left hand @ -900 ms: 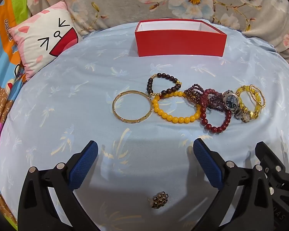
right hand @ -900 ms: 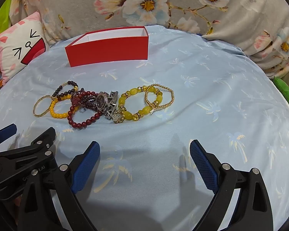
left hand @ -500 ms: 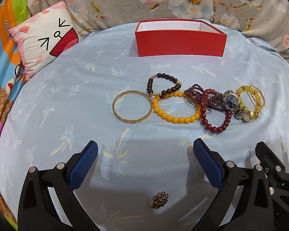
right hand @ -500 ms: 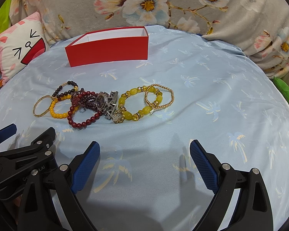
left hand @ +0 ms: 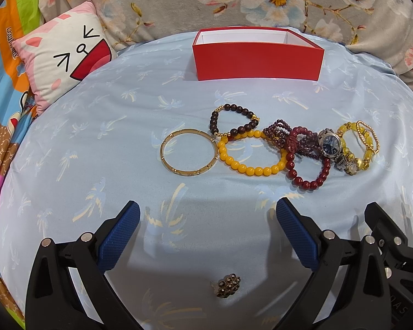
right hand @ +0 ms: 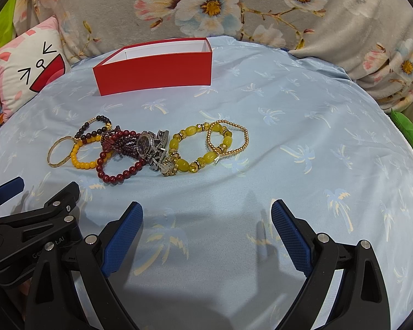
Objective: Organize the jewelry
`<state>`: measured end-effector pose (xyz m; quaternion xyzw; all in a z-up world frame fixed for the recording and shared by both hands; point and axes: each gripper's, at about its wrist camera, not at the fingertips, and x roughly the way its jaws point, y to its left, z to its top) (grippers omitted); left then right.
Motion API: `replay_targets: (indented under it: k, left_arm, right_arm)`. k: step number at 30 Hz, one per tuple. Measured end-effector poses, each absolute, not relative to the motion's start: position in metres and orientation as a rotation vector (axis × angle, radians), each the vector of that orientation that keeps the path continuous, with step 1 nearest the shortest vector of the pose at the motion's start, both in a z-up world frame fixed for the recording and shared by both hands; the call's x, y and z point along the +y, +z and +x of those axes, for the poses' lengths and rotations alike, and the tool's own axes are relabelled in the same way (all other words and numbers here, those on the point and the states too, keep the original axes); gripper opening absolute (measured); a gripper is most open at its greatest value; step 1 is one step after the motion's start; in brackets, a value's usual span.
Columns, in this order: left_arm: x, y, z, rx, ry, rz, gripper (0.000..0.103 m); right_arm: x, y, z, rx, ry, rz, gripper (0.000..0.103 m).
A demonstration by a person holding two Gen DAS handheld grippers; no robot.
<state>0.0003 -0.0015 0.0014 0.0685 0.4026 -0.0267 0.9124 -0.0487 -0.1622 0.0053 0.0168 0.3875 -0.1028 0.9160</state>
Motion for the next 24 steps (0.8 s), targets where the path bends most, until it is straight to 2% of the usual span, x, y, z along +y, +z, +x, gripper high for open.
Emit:
replay_targets:
  k: [15, 24]
  left_arm:
    - [0.036, -0.008, -0.003, 0.858, -0.086, 0.015, 0.096]
    - [0.048, -0.002, 0.025, 0.850, -0.058, 0.042, 0.096]
  right_arm:
    - [-0.170, 0.006, -0.051, 0.805, -0.201, 0.080, 0.091]
    - [-0.174, 0.003, -0.043, 0.845, -0.180, 0.101, 0.091]
